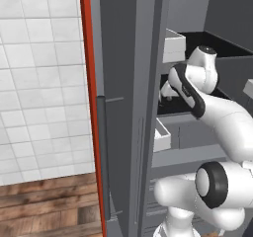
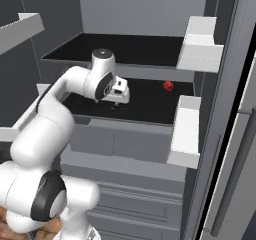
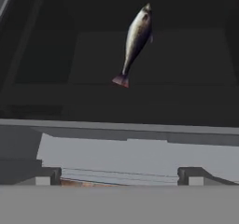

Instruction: Take the fish from the fridge and place it on the digital scale on the counter by the fridge. Wait a few seconds for a reading, then move it to the plate on the dining counter.

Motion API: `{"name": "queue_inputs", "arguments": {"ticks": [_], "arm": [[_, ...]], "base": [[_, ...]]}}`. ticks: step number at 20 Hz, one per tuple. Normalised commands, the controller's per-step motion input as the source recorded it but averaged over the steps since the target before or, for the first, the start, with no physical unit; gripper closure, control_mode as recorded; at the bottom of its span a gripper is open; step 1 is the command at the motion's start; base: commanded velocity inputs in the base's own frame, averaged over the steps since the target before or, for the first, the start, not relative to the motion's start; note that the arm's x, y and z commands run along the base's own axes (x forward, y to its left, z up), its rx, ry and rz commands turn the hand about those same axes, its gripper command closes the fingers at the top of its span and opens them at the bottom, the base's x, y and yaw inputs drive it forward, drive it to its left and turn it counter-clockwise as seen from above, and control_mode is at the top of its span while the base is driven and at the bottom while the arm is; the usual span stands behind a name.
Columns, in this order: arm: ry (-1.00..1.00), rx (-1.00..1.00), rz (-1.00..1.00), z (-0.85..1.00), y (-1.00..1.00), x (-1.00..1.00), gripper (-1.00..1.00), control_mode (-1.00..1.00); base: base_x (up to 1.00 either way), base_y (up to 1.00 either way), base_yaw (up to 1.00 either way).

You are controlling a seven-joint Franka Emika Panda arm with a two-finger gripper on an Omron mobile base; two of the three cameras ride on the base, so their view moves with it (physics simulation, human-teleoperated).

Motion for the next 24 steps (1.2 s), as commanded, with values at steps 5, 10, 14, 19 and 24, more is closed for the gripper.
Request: {"name": "queue_inputs", "arguments": {"ticks": [5, 10, 14, 19, 24], "arm": [[-0.19, 0.0, -0.05, -0.37, 0.0, 0.15, -1.0, -1.0], [-0.09, 0.01, -0.08, -0.14, 0.0, 0.32, -1.0, -1.0], [0.0, 0.03, -0.08, -0.07, 0.06, 0.52, -1.0, -1.0], [0.0, 0.03, -0.09, -0.07, 0.13, 0.66, -1.0, -1.0], [0.0, 0.01, -0.08, -0.2, 0.0, 0.57, -1.0, -1.0]], "base": [[0.0, 0.0, 0.0], [0.0, 0.0, 0.0], [0.0, 0.0, 0.0], [0.0, 0.0, 0.0], [0.0, 0.0, 0.0]]}}
